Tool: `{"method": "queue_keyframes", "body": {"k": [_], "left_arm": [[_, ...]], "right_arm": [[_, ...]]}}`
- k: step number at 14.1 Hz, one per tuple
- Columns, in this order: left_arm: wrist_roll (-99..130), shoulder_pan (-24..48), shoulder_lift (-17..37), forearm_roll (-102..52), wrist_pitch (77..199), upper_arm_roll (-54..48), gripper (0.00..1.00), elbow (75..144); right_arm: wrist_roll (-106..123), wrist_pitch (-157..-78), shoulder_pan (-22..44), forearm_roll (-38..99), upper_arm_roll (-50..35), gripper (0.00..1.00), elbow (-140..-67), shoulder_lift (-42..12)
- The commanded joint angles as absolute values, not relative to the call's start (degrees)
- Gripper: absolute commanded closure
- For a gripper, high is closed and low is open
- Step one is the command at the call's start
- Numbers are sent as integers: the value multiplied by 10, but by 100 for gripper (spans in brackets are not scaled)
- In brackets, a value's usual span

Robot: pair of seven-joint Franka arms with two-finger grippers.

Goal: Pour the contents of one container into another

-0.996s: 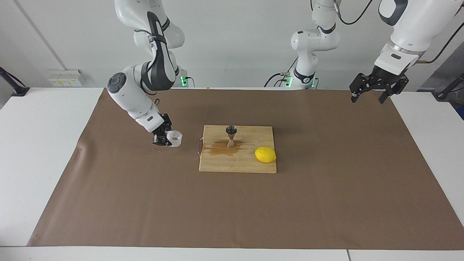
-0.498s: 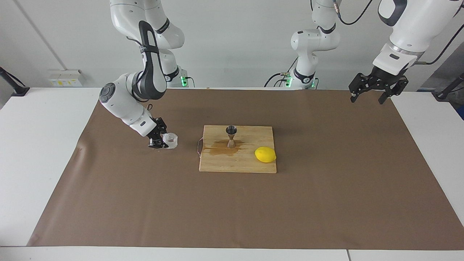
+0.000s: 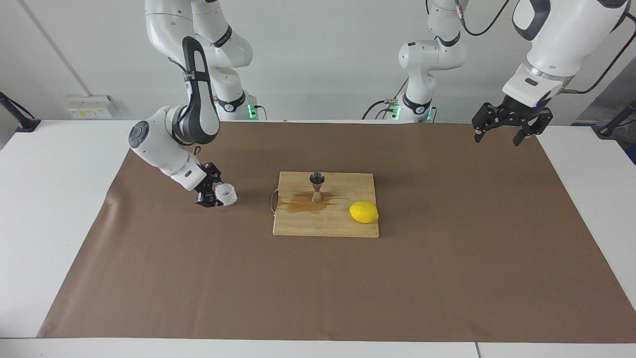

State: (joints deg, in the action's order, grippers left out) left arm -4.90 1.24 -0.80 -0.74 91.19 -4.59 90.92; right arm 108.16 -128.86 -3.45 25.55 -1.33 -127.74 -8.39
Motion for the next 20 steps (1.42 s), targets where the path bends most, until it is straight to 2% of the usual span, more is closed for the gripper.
{"method": "queue_keyframes", "body": {"k": [1, 6, 8, 11, 14, 20], "left_arm": [[-54, 19, -11, 4, 920, -41, 0, 918], [-54, 18, -11, 4, 919, -41, 0, 918], [-54, 19, -12, 4, 919, -41, 0, 918], [-54, 19, -12, 4, 919, -41, 0, 918], [-54, 19, -12, 4, 919, -41, 0, 918], [-54, 19, -12, 4, 919, -41, 0, 918]], "right_arm": [[1095, -1280, -45, 270, -18, 0, -1267, -68], [1070, -1268, -77, 265, -16, 0, -1235, -38], [1046, -1239, -81, 257, -14, 0, -1216, -27], [855, -1210, -70, 131, -20, 0, -1207, 14], [693, -1188, -26, 57, -25, 0, -1207, 47], [413, -1171, 3, 45, -26, 0, -1166, 46]]}}
